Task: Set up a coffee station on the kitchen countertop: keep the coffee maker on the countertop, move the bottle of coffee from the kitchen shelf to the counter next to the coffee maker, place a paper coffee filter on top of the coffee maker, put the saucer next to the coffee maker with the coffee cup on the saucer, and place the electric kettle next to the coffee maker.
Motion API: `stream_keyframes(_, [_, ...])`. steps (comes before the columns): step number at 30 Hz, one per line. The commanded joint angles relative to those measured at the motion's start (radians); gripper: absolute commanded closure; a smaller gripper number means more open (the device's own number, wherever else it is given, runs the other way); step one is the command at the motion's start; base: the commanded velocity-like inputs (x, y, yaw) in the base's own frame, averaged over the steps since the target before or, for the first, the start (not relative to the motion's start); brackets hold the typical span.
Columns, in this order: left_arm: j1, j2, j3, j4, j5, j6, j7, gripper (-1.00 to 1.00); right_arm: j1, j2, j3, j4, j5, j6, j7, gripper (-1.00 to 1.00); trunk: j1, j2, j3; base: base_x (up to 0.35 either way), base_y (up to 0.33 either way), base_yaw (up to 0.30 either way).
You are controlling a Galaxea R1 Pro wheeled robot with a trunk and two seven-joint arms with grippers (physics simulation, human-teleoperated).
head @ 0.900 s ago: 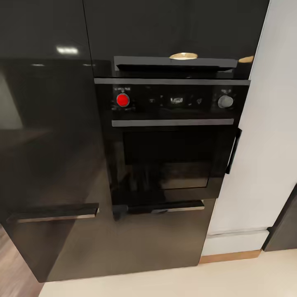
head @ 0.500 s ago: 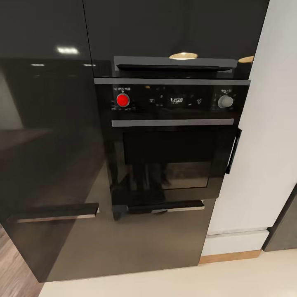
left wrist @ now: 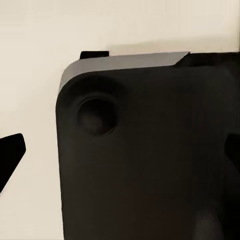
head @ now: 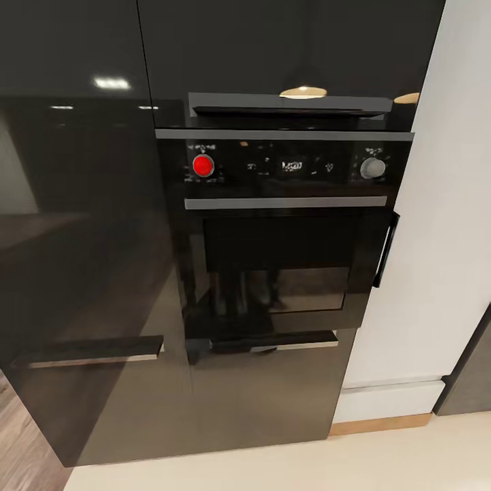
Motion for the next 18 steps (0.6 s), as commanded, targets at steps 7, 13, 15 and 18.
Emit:
stream_keyframes(7, [0.000, 0.000, -0.009, -0.308, -0.003, -0.013, 0.000, -1.00, -0.003, -0.003, 0.000, -0.178, -0.001, -0.145, 0.000, -1.00, 0.000, 0.000, -0.001, 0.000, 0.000, 0.000])
stream_keyframes(13, [0.000, -0.001, -0.012, -0.360, -0.005, -0.012, 0.001, -1.00, -0.001, -0.016, 0.001, -0.183, 0.000, -0.146, 0.002, -1.00, 0.000, 0.000, 0.000, 0.000, 0.000, -0.048])
stream_keyframes(15, [0.000, -0.001, -0.011, -0.359, -0.005, -0.013, 0.001, -1.00, 0.000, -0.018, 0.001, -0.183, -0.001, -0.146, 0.002, -1.00, 0.000, 0.000, 0.001, 0.000, 0.000, -0.156])
stream_keyframes(18, [0.000, 0.000, -0.009, -0.356, -0.005, -0.014, 0.001, -1.00, 0.000, -0.020, 0.001, -0.180, -0.001, -0.145, 0.001, -1.00, 0.000, 0.000, 0.002, 0.000, 0.000, -0.203])
